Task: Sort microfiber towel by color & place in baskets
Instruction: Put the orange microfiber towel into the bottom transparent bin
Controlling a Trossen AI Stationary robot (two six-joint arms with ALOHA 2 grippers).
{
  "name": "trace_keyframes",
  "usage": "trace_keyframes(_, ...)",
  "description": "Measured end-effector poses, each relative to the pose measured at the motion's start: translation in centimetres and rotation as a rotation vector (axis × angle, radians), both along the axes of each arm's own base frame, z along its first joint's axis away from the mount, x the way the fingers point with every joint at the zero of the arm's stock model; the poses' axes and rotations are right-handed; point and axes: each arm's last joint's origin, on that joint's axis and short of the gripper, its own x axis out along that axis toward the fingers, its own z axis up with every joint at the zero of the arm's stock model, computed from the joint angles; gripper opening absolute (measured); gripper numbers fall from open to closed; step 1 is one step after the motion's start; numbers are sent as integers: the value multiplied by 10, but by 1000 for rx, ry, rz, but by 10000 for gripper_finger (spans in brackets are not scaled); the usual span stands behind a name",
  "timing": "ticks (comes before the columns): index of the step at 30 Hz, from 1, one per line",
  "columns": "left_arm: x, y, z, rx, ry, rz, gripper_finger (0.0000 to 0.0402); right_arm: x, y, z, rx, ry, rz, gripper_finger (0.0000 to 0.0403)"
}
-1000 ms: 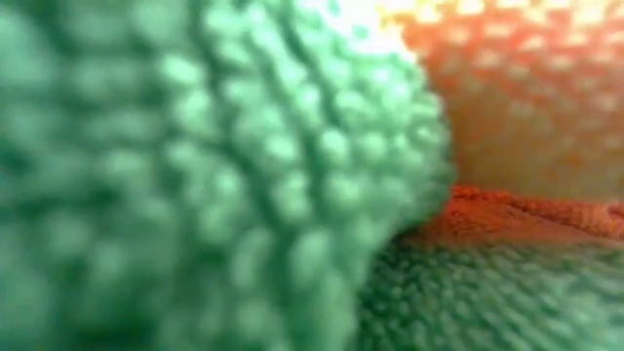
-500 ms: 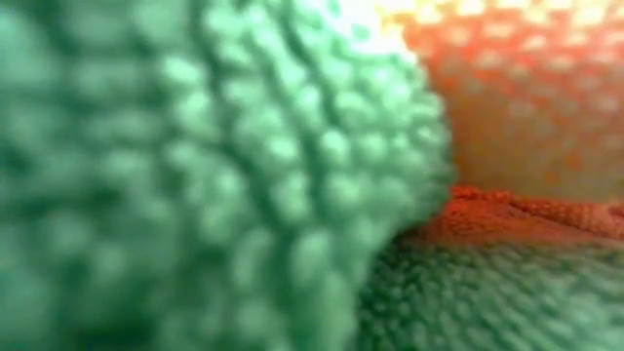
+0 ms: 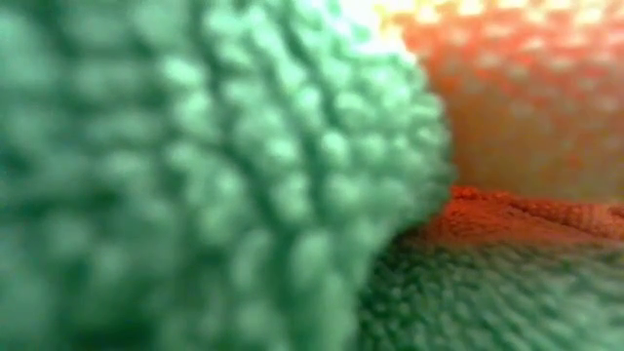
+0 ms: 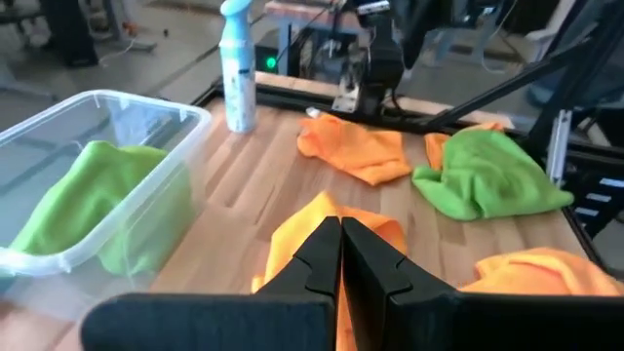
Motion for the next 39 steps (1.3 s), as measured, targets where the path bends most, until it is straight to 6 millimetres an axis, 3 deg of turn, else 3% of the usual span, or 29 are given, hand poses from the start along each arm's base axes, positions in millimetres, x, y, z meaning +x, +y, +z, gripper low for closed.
trace_keyframes(5, 21, -2, 17, -117, 11, 53, 0, -9, 5, -33, -69, -17, 95, 1)
trace_keyframes(9, 29, 4, 29, -299, 7, 270, 0, -10, 7, -52, -52, 31, 123, 1)
trace_keyframes(13, 27, 15, 32, -353, 91, 457, 0, -10, 7, -58, -1, 51, 105, 1)
trace_keyframes(18, 23, 32, 30, -372, 138, 549, 0, -10, 7, -58, 0, 41, 97, 1)
trace_keyframes(22, 13, 52, 23, -426, 208, 673, 0, -10, 7, -57, 9, 38, 81, 0)
trace_keyframes(29, -23, 96, 8, -495, 387, 980, 1, -10, 3, -57, -15, 12, -59, 0)
trace_keyframes(39, -49, 141, 3, -492, 500, 1003, 58, -9, -1, -52, -64, -53, -219, 0)
